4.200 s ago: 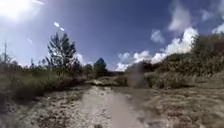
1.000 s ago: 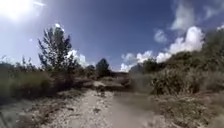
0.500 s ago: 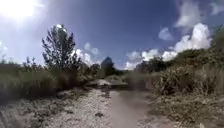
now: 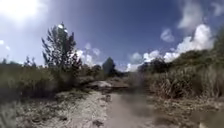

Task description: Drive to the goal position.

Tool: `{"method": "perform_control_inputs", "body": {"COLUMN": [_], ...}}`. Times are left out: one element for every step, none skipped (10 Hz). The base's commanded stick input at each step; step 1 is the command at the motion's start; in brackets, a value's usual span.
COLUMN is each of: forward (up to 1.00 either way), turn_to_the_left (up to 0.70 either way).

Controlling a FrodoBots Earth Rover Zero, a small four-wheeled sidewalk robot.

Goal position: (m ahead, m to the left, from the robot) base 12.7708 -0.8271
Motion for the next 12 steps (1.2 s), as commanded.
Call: {"method": "perform_control_inputs", "body": {"forward": [0.45, 0.45, 0.45, 0.45, 0.45, 0.45, 0.45, 0.45, 0.45, 0.45, 0.45, 0.45], "turn_to_the_left": [0.0, 0.0, 0.0, 0.0, 0.0, 0.0, 0.0, 0.0, 0.0, 0.0, 0.0, 0.01]}}
